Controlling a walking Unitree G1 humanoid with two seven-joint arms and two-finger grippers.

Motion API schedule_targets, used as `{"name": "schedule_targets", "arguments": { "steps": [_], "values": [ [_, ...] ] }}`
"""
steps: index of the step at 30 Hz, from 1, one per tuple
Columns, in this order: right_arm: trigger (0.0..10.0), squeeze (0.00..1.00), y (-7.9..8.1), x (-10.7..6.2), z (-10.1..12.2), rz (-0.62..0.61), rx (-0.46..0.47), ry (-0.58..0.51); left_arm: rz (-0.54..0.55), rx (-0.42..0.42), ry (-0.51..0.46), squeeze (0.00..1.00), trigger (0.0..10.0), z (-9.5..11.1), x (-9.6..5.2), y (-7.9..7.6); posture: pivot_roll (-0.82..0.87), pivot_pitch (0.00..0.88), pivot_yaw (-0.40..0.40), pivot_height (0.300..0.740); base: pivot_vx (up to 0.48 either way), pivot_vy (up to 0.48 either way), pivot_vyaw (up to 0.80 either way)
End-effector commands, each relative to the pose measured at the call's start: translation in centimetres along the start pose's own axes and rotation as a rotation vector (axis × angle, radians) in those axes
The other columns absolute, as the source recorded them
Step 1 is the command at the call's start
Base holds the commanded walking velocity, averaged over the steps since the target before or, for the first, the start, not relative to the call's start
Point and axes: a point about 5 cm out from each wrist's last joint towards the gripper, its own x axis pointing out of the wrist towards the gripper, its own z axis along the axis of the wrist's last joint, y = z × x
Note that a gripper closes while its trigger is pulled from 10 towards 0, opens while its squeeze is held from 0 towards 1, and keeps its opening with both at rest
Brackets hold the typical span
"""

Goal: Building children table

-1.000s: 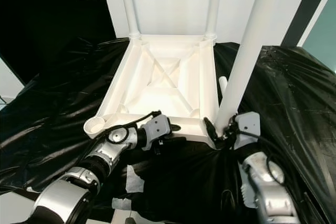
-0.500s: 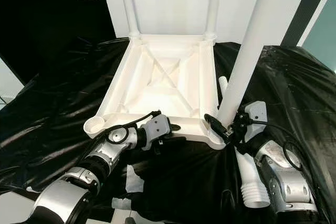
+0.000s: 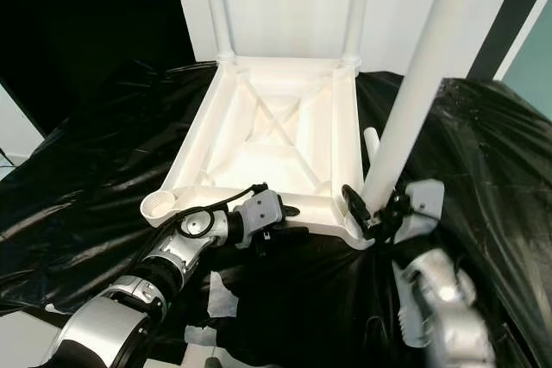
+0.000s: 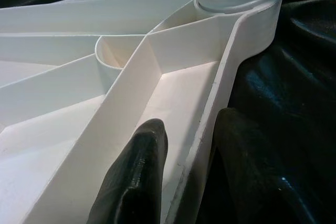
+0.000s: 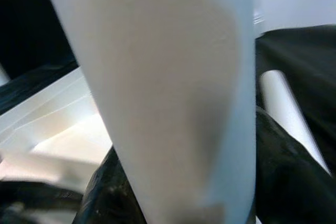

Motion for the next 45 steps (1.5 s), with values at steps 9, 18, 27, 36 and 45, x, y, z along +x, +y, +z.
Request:
{"name": "schedule_targets", "arguments": {
  "steps": [9,18,27,36,45],
  "values": [
    [6.1,0.00,0.9,-0.9,-1.1,-0.176,-0.009,0.046,0.164,-0.088,0.110,0.00,10.0,-2.8,-1.0,-0.2,0.00,0.000,0.011,0.740,0.000,0.000,0.00],
    [10.0,0.93,2.0,-0.4,-1.0,0.077,-0.026,0.041,0.153,-0.077,0.110,0.00,10.0,-2.7,-1.0,-0.2,0.01,0.000,0.008,0.740,0.000,0.000,0.00],
    [10.0,0.00,-1.3,1.0,-0.2,0.182,-0.138,0.069,0.153,-0.081,0.106,0.00,10.0,-2.7,-0.8,-0.5,0.01,0.000,0.001,0.740,0.000,0.000,0.00],
    [0.0,0.00,-1.3,1.2,-0.1,0.414,-0.100,0.127,0.164,-0.087,0.103,0.00,10.0,-2.6,-0.6,-0.4,-0.01,0.000,-0.011,0.740,0.000,0.000,0.00],
    [0.0,0.00,-0.6,0.8,-0.8,0.379,-0.031,0.150,0.161,-0.089,0.105,0.00,10.0,-2.7,-0.7,-0.5,-0.01,0.000,-0.002,0.740,0.000,0.000,0.00]
  ]
}}
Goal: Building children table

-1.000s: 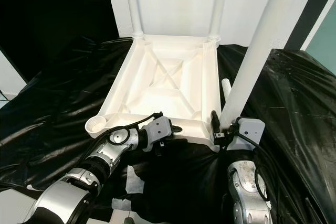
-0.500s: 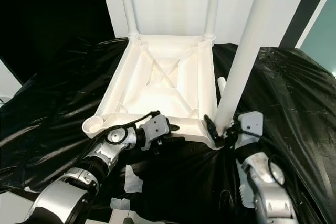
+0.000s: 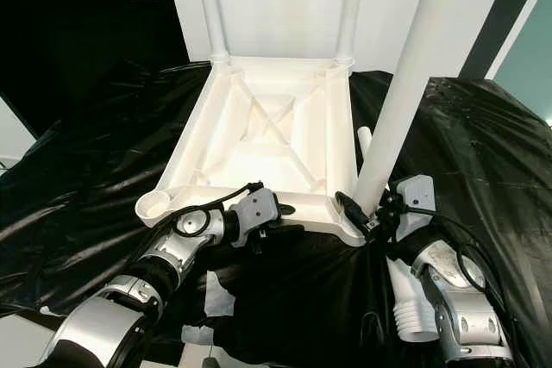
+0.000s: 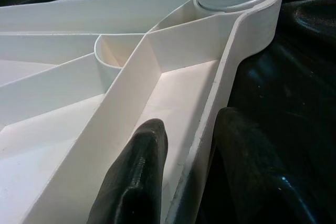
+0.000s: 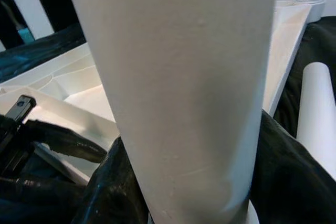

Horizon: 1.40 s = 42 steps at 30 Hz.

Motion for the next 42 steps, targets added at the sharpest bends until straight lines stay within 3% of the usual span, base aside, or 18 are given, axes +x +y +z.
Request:
{"name": "schedule_targets", "arguments": {
  "steps": [1,2,4,5,6,7,9,19,21,22,23,24,28,29,30,31,34,42],
  "values": [
    [0.0,0.00,1.2,-0.1,-1.1,0.012,0.063,0.032,0.148,-0.081,0.094,0.00,10.0,-2.4,-0.2,-0.7,-0.01,0.000,-0.002,0.740,0.000,0.000,0.00],
    [0.0,0.00,1.2,-0.1,-1.1,0.012,0.063,0.032,0.148,-0.081,0.094,0.00,10.0,-2.4,-0.2,-0.7,-0.01,0.000,-0.002,0.740,0.000,0.000,0.00],
    [0.0,0.00,2.0,-0.2,-1.5,-0.225,0.086,-0.005,0.145,-0.079,0.092,0.00,10.0,-2.3,-0.2,-0.6,-0.02,0.000,0.002,0.740,0.000,0.000,0.00],
    [0.0,0.00,2.0,-0.2,-1.5,-0.225,0.086,-0.005,0.145,-0.079,0.092,0.00,10.0,-2.3,-0.2,-0.6,-0.02,0.000,0.002,0.740,0.000,0.000,0.00],
    [0.0,0.00,2.0,-0.4,-1.6,-0.337,0.086,-0.020,0.144,-0.079,0.091,0.00,10.0,-2.2,-0.1,-0.6,-0.02,0.000,0.003,0.740,0.000,0.000,0.00],
    [0.0,0.00,2.0,-0.4,-1.6,-0.337,0.086,-0.020,0.144,-0.079,0.091,0.00,10.0,-2.2,-0.1,-0.6,-0.02,0.000,0.003,0.740,0.000,0.000,0.00],
    [0.0,0.00,2.4,-0.7,-1.7,-0.458,0.075,-0.034,0.141,-0.079,0.089,0.00,10.0,-2.2,0.0,-0.7,-0.02,0.000,0.009,0.740,0.000,0.000,0.00],
    [0.0,0.00,3.3,0.0,-1.6,-0.527,0.047,-0.045,0.136,-0.077,0.090,0.00,10.0,-2.2,0.0,-0.7,-0.01,0.000,0.008,0.740,0.000,0.000,0.00],
    [10.0,0.00,4.1,0.7,-1.9,-0.439,0.073,-0.021,0.139,-0.079,0.091,0.00,10.0,-2.2,-0.1,-0.7,-0.01,0.000,0.006,0.740,0.000,0.000,0.00],
    [10.0,0.00,4.1,0.7,-1.9,-0.439,0.073,-0.021,0.139,-0.079,0.091,0.00,10.0,-2.2,-0.1,-0.7,-0.01,0.000,0.006,0.740,0.000,0.000,0.00],
    [10.0,0.13,4.4,0.9,-1.9,-0.396,0.080,-0.014,0.140,-0.080,0.092,0.00,10.0,-2.3,-0.1,-0.7,-0.01,0.000,0.005,0.740,0.000,0.000,0.00],
    [10.0,1.00,4.5,1.0,-2.0,-0.370,0.079,-0.010,0.140,-0.081,0.092,0.00,10.0,-2.3,-0.1,-0.8,-0.01,0.000,0.004,0.740,0.000,0.000,0.00],
    [10.0,1.00,4.3,1.1,-1.9,-0.264,0.035,-0.001,0.140,-0.083,0.092,0.00,10.0,-2.3,0.0,-0.8,-0.01,0.000,0.002,0.740,0.000,0.000,0.00],
    [10.0,0.18,3.9,1.1,-1.7,-0.243,0.008,-0.002,0.141,-0.083,0.091,0.00,10.0,-2.2,0.0,-0.8,-0.01,0.000,0.002,0.740,0.000,0.000,0.00],
    [10.0,0.18,3.9,1.1,-1.7,-0.243,0.008,-0.002,0.141,-0.083,0.091,0.00,10.0,-2.2,0.0,-0.8,-0.01,0.000,0.002,0.740,0.000,0.000,0.00],
    [10.0,0.00,3.4,1.2,-1.5,-0.224,-0.024,-0.008,0.141,-0.082,0.091,0.00,10.0,-2.2,0.0,-0.8,-0.01,0.000,0.001,0.740,0.000,0.000,0.00],
    [10.0,0.00,1.9,1.2,-0.6,-0.178,-0.084,-0.022,0.142,-0.081,0.090,0.00,10.0,-2.2,0.0,-0.7,-0.02,0.000,0.004,0.740,0.000,0.000,0.00],
    [10.0,0.00,0.8,1.1,-0.5,-0.042,-0.099,0.030,0.120,-0.065,0.096,0.00,10.0,-2.4,-0.3,-0.8,0.01,0.000,0.016,0.740,0.000,0.000,0.00]
  ]
}}
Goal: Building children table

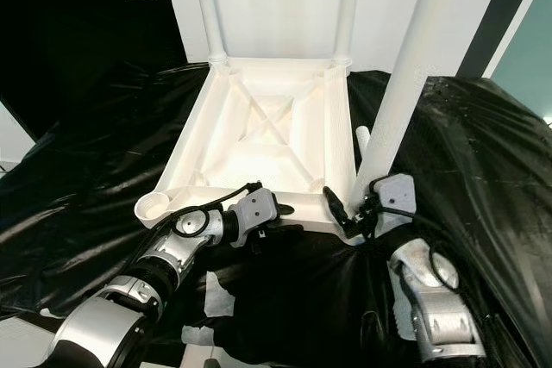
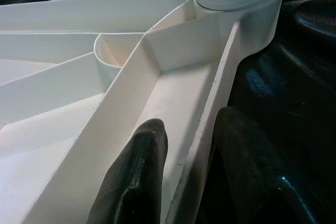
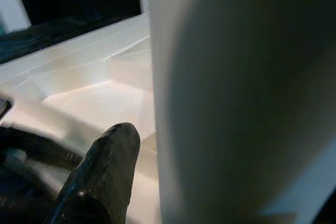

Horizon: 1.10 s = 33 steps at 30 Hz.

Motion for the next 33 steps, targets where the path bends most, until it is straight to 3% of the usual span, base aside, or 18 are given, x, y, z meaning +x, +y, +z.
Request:
{"name": "schedule_targets", "arguments": {
  "steps": [1,2,3,7,11,16,18,19,20,24,33],
  "values": [
    [4.8,0.00,0.1,0.0,-0.5,0.053,0.015,0.026,0.125,-0.067,0.088,0.00,10.0,-2.2,-0.2,-0.7,0.01,0.000,0.009,0.740,0.000,0.000,0.00],
    [4.8,0.00,0.1,0.0,-0.5,0.053,0.015,0.026,0.125,-0.067,0.088,0.00,10.0,-2.2,-0.2,-0.7,0.01,0.000,0.009,0.740,0.000,0.000,0.00],
    [0.0,0.00,0.4,0.0,-0.2,0.095,0.018,0.015,0.130,-0.072,0.086,0.00,10.0,-2.2,-0.2,-0.8,0.01,0.000,0.005,0.740,0.000,0.000,0.00],
    [0.0,0.00,1.0,-0.1,-0.1,0.154,0.044,0.008,0.130,-0.079,0.082,0.00,10.0,-2.3,-0.1,-1.1,0.02,0.000,0.001,0.740,0.000,0.000,0.00],
    [0.0,0.00,1.8,-0.3,-1.0,0.125,0.087,0.036,0.124,-0.081,0.082,0.00,10.0,-2.4,-0.1,-1.4,0.02,0.000,0.000,0.740,0.000,0.000,0.00],
    [0.0,0.00,3.4,-0.6,-1.8,-0.008,0.169,0.048,0.126,-0.082,0.084,0.00,10.0,-2.5,-0.3,-1.3,0.02,0.000,0.000,0.740,0.000,0.000,0.00],
    [0.0,0.00,4.2,-0.7,-2.1,-0.118,0.186,0.042,0.128,-0.082,0.085,0.00,10.0,-2.4,-0.3,-1.2,0.02,0.000,0.002,0.740,0.000,0.000,0.00],
    [0.0,0.00,4.2,-0.7,-2.1,-0.118,0.186,0.042,0.128,-0.082,0.085,0.00,10.0,-2.4,-0.3,-1.2,0.02,0.000,0.002,0.740,0.000,0.000,0.00],
    [0.0,0.00,4.1,-0.8,-2.2,-0.270,0.207,0.035,0.126,-0.079,0.084,0.00,10.0,-2.3,-0.2,-1.2,0.02,0.000,0.004,0.740,0.000,0.000,0.00],
    [0.0,0.00,3.2,-0.6,-1.5,-0.448,0.225,-0.026,0.123,-0.074,0.083,0.00,10.0,-2.2,-0.1,-1.2,0.02,0.000,0.007,0.740,0.000,0.000,0.00],
    [0.0,0.00,2.6,-0.3,-1.3,-0.484,0.217,-0.039,0.121,-0.071,0.086,0.00,10.0,-2.2,-0.1,-1.2,0.01,0.000,0.007,0.740,0.000,0.000,0.00]
  ]
}}
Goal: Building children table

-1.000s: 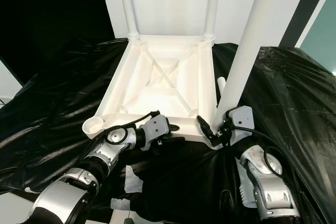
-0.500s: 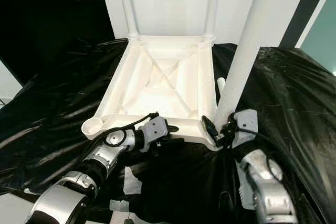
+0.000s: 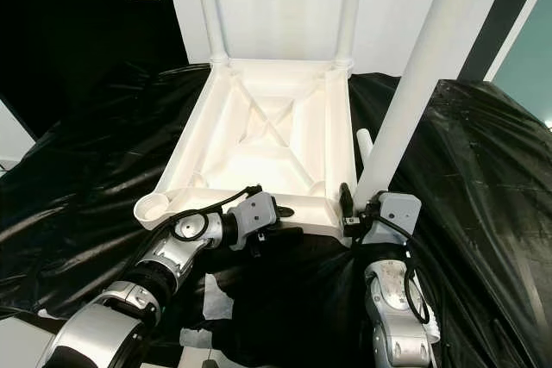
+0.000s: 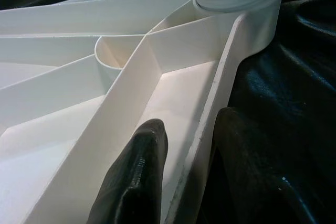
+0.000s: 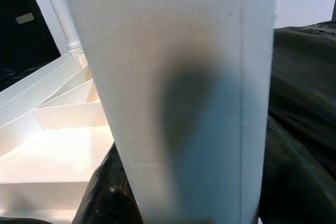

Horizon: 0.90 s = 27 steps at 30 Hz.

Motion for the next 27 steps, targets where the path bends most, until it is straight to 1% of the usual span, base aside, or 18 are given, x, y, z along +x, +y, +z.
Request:
{"name": "schedule_targets", "arguments": {
  "steps": [1,2,3,4,6,8,9,11,12,15,16,18,20,23,25,26,27],
  "values": [
    [0.0,0.00,-0.1,0.0,-0.5,-0.014,0.018,0.027,0.120,-0.073,0.099,0.00,10.0,-2.2,-0.2,-0.7,0.01,0.000,0.007,0.740,0.000,0.000,0.00],
    [5.9,0.00,-0.1,0.1,-0.6,0.004,0.014,0.037,0.121,-0.073,0.099,0.00,10.0,-2.2,-0.2,-0.7,0.01,0.000,0.006,0.740,0.000,0.000,0.00],
    [10.0,0.00,0.0,0.1,-0.7,0.022,0.011,0.049,0.122,-0.073,0.099,0.00,10.0,-2.2,-0.1,-0.7,0.01,0.000,0.002,0.740,0.000,0.000,0.00],
    [10.0,1.00,-0.1,0.1,-0.7,0.033,0.003,0.056,0.122,-0.074,0.099,0.00,10.0,-2.2,-0.1,-0.7,0.01,0.000,0.001,0.740,0.000,0.000,0.00],
    [10.0,1.00,-0.5,0.1,-0.6,0.053,-0.027,0.050,0.123,-0.077,0.098,0.00,10.0,-2.2,-0.1,-0.7,0.01,0.000,0.000,0.740,0.000,0.000,0.00],
    [10.0,1.00,-0.6,0.2,-0.5,0.055,-0.035,0.047,0.123,-0.077,0.098,0.00,10.0,-2.2,-0.1,-0.8,0.01,0.000,0.000,0.740,0.000,0.000,0.00],
    [10.0,0.75,-0.7,0.4,-0.5,0.077,-0.048,0.050,0.122,-0.077,0.099,0.00,10.0,-2.3,-0.1,-0.8,0.01,0.000,0.000,0.740,0.000,0.000,0.00],
    [10.0,0.75,-0.7,0.5,-0.4,0.099,-0.055,0.055,0.121,-0.078,0.100,0.00,10.0,-2.3,-0.1,-0.8,0.01,0.000,0.001,0.740,0.000,0.000,0.00],
    [10.0,0.00,-0.9,0.7,-0.5,0.136,-0.064,0.069,0.121,-0.078,0.101,0.00,10.0,-2.3,-0.1,-0.8,0.00,0.000,0.006,0.740,0.000,0.000,0.00],
    [10.0,0.00,-1.4,0.9,-0.6,0.229,-0.066,0.100,0.119,-0.078,0.099,0.00,10.0,-2.2,0.0,-0.9,0.00,0.000,0.002,0.740,0.000,0.000,0.00],
    [10.0,0.00,-1.4,0.9,-0.6,0.229,-0.066,0.100,0.119,-0.078,0.099,0.00,10.0,-2.2,0.0,-0.9,0.00,0.000,0.002,0.740,0.000,0.000,0.00],
    [10.0,0.00,-1.9,1.1,-0.4,0.267,-0.080,0.103,0.119,-0.078,0.097,0.00,10.0,-2.1,0.2,-0.9,-0.01,0.000,-0.001,0.740,0.000,0.000,0.00],
    [10.0,0.00,-2.3,1.3,0.0,0.334,-0.091,0.108,0.121,-0.080,0.093,0.00,10.0,-2.0,0.4,-0.9,-0.02,0.000,0.000,0.740,0.000,0.000,0.00],
    [10.0,0.00,-2.4,1.4,0.1,0.352,-0.093,0.110,0.122,-0.080,0.092,0.00,10.0,-1.9,0.4,-0.9,-0.02,0.000,0.000,0.740,0.000,0.000,0.00],
    [10.0,0.00,-2.7,1.4,0.5,0.475,-0.100,0.137,0.115,-0.080,0.090,0.00,10.0,-1.9,0.6,-1.0,-0.03,0.000,0.005,0.740,0.000,0.000,0.00],
    [10.0,0.00,-2.7,1.4,0.6,0.517,-0.097,0.148,0.112,-0.080,0.090,0.00,10.0,-1.8,0.6,-1.0,-0.03,0.000,0.005,0.740,0.000,0.000,0.00],
    [0.0,0.00,-2.8,1.3,0.8,0.568,-0.096,0.148,0.112,-0.079,0.089,0.00,10.0,-1.8,0.7,-1.0,-0.03,0.000,0.007,0.740,0.000,0.000,0.00]
  ]
}}
